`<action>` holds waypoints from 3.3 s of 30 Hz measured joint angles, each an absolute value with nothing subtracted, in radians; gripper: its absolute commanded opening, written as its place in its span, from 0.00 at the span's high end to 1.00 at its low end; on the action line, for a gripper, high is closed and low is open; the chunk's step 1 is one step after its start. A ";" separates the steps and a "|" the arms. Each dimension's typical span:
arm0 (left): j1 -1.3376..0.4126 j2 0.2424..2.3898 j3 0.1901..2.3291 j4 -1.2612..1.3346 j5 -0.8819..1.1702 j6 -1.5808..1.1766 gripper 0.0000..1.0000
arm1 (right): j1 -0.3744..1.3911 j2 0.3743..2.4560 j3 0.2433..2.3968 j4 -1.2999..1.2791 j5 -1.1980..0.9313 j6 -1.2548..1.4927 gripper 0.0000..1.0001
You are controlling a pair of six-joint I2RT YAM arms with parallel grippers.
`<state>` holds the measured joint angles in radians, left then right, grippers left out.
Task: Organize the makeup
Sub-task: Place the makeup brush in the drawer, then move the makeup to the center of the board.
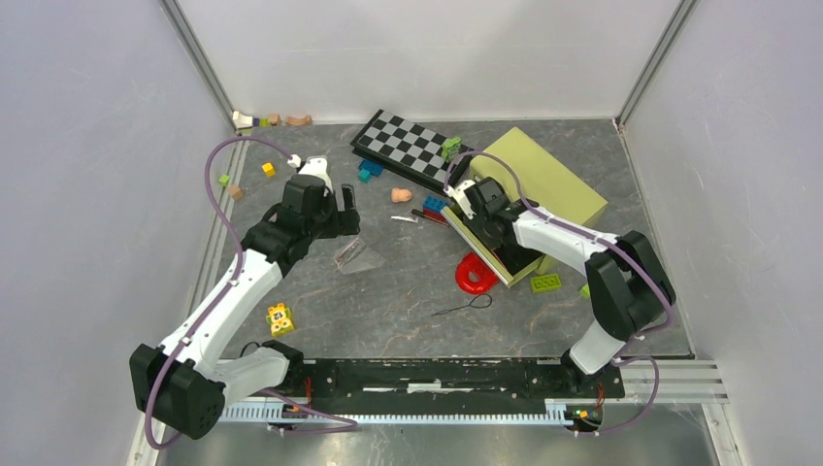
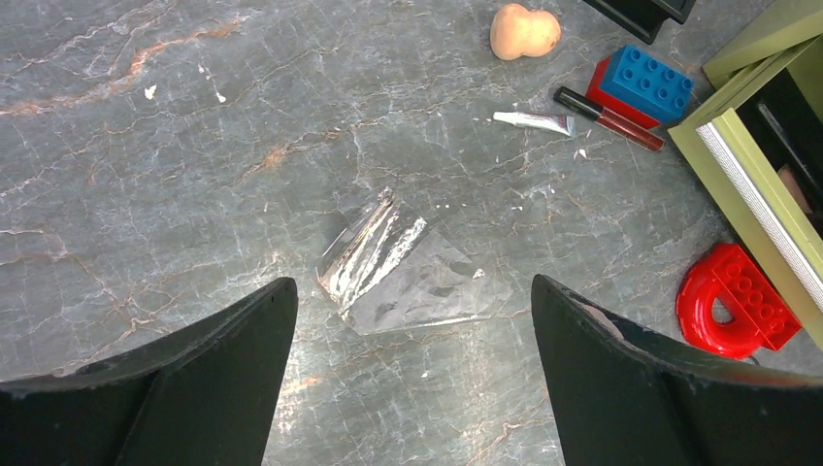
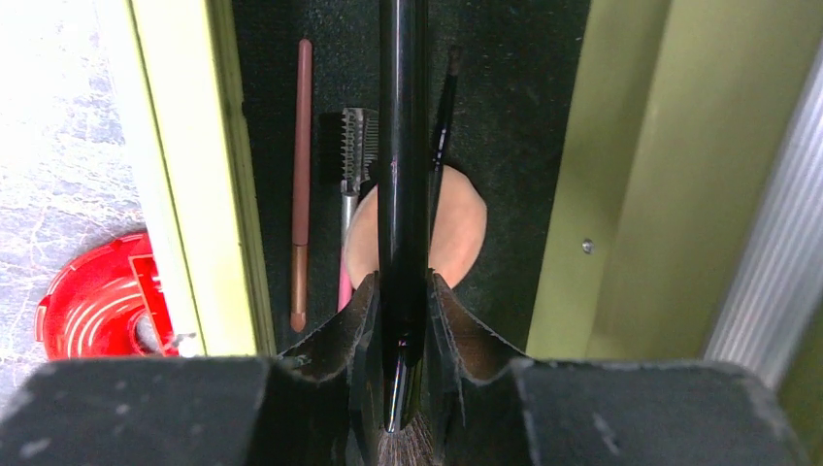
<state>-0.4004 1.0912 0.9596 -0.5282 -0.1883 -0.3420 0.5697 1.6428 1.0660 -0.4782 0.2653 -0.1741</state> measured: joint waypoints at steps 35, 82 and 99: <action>-0.387 1.165 0.965 -0.530 -0.170 -0.333 0.14 | 0.570 1.530 1.188 -0.558 0.226 -0.162 0.54; -0.493 1.978 1.428 -0.545 -0.262 -1.190 0.39 | 0.574 1.124 1.001 -0.561 0.164 -0.046 0.53; -0.520 2.084 1.516 -0.585 -0.261 -1.208 0.69 | 0.574 1.092 0.971 -0.555 0.191 -0.046 0.53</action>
